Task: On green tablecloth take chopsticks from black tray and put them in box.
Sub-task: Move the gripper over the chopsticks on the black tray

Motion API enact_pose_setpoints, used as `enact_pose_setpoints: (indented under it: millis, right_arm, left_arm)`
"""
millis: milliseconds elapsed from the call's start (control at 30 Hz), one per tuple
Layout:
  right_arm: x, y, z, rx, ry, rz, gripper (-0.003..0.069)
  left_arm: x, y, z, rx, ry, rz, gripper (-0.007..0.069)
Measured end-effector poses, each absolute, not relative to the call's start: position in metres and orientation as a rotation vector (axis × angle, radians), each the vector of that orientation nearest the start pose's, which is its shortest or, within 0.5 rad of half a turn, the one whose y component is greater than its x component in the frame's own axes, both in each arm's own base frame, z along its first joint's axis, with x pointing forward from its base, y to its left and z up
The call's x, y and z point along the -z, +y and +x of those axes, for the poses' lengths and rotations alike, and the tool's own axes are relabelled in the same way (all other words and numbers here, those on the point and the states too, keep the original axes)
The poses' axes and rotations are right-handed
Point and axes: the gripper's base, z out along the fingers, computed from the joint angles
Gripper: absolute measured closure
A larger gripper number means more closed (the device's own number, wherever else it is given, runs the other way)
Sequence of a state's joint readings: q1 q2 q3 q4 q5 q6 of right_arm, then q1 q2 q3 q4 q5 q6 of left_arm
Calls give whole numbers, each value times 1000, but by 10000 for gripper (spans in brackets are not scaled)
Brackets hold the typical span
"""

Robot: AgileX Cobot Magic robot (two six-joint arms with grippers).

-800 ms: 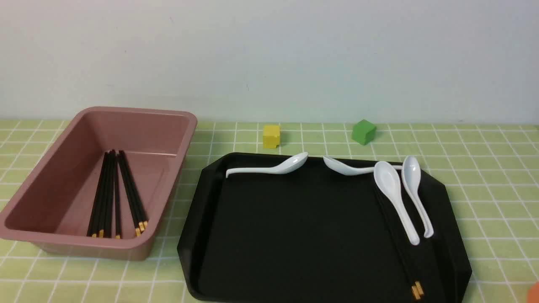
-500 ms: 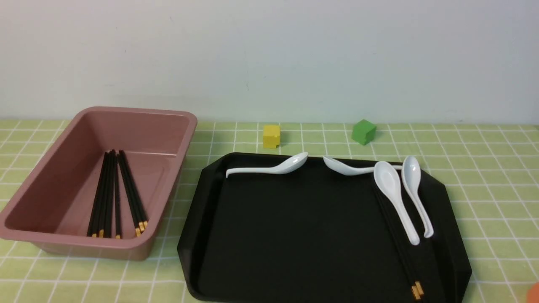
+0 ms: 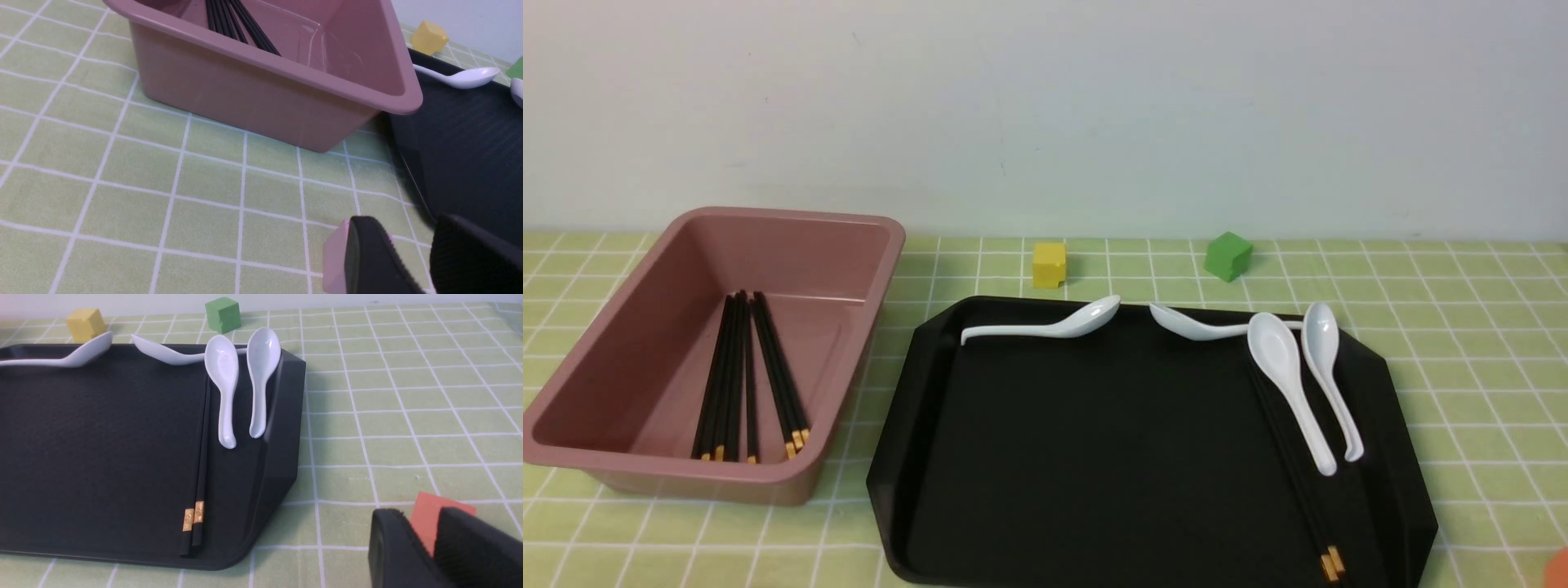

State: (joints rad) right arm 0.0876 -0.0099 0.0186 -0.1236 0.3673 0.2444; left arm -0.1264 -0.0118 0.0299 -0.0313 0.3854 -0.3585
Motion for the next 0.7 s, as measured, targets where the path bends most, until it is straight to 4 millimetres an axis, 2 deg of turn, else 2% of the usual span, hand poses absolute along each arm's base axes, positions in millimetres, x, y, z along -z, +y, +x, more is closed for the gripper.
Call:
enact_pose_setpoints:
  millis: [700]
  right_arm:
    - [-175,1,53,-109,1857,69,451]
  left_arm:
    - [-169,-8,52,361,1888,-240,386]
